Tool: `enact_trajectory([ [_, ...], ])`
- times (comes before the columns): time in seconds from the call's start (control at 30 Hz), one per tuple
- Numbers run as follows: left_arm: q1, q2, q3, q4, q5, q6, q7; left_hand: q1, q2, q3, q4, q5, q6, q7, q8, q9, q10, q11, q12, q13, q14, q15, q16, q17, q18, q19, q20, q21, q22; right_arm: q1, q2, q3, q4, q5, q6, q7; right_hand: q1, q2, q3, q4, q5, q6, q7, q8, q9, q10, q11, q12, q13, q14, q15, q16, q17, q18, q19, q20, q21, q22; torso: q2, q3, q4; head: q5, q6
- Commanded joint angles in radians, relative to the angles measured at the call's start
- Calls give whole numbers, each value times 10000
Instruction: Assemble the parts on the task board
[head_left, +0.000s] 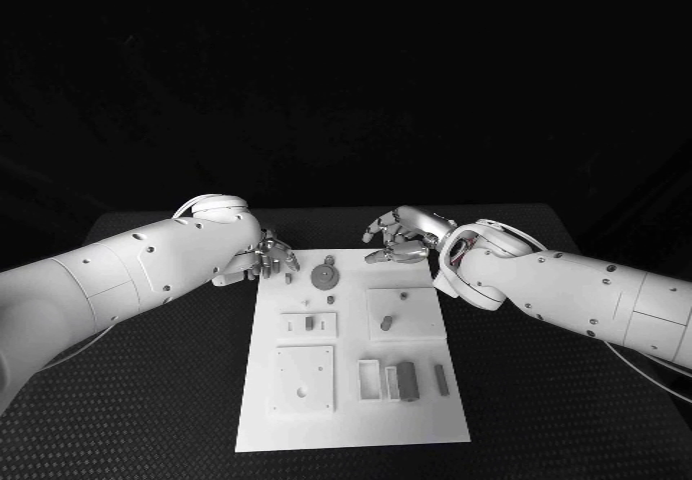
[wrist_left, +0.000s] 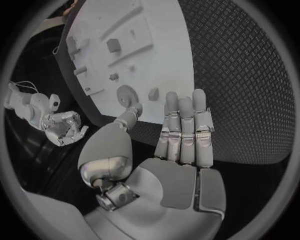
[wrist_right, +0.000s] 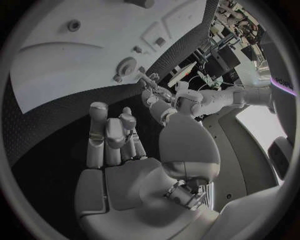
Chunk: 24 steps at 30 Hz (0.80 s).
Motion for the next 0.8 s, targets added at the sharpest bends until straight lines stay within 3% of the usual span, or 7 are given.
enact_trajectory([
  [0.03,-25,57,3,-24,7,285,213,29,131,-63,-44,-44,96,-11,9,-17,-80,6,42,8,-91,5,61,-19,65,-8,-4,-71,23,-1,9,5,14,-3,104,16,-13,-50,8,79,26,-157,223,6,-14,-53,11,-6,-10,-58,-10,-59,-12,373,-25,-74,-40,174,6,4,-3,16,7],
  [0.43,-125,166,3,-162,51,339,292,126,284,-164,-214,-44,120,-14,13,-32,-94,4,48,4,-114,11,87,-64,66,-12,3,-100,62,-1,30,5,2,-3,115,16,-7,-48,10,82,26,-155,223,7,-15,-53,11,-3,-14,-58,-10,-60,-12,373,-24,-76,-42,174,11,-2,-5,7,-1],
  [0.8,-138,159,3,-221,137,417,302,299,592,-213,-466,-44,252,-50,73,-33,-87,-24,63,-3,-122,17,131,-124,67,0,10,-137,113,-1,28,5,4,-2,123,14,-6,-47,10,87,26,-153,223,8,-15,-54,11,-1,-17,-57,-10,-60,-12,373,-23,-77,-43,175,6,-1,4,7,-14],
])
